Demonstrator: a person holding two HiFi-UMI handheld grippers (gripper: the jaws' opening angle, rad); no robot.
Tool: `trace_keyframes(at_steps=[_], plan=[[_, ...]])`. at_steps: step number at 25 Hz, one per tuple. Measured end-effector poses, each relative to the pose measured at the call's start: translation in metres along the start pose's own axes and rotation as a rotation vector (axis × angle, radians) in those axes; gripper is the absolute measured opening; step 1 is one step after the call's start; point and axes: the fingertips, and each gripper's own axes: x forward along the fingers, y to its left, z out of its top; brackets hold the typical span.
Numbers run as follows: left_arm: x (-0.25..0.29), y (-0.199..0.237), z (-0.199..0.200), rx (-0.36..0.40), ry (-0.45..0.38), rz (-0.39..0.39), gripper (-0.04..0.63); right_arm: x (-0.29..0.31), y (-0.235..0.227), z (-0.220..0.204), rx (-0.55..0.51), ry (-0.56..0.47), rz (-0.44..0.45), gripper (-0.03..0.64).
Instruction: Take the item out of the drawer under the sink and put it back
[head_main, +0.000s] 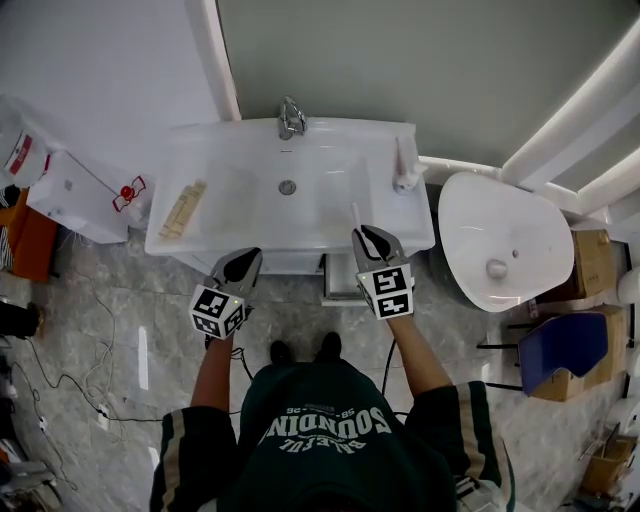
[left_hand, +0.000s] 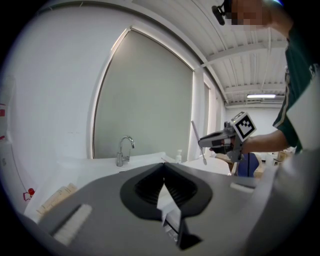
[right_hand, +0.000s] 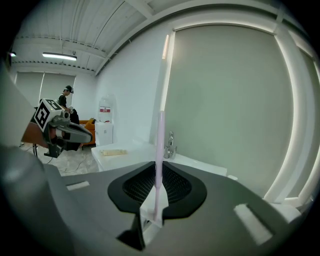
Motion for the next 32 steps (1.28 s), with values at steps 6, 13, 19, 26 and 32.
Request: trace_keyframes(at_steps=[6,13,19,26,32], plan=[[0.002,-0.002,-0.004,-0.004,0.010,-0.002,0.051,0.001,0.001,-0.003,0.005,0.000,0.005,0.048],[0.004,-0.006,-0.007,-0.010,0.018,-0.002,0.051,0.001,-0.001,-0.007,0.011,0.007,0.013,0.048],[0.006,-0.009,-0.016,-0.023,0.034,-0.002,0.051,0.003,0.002,-0.019,0.013,0.030,0.025,0.048],[0.011,-0.016,-0.029,-0.042,0.066,-0.012,0.051,0.010,0.003,-0.049,0.017,0.074,0.043,0.048],[0.017,-0.024,-0.046,-0.069,0.097,-0.017,0.051,0.014,0.011,-0.090,0.032,0.144,0.077,0.048]])
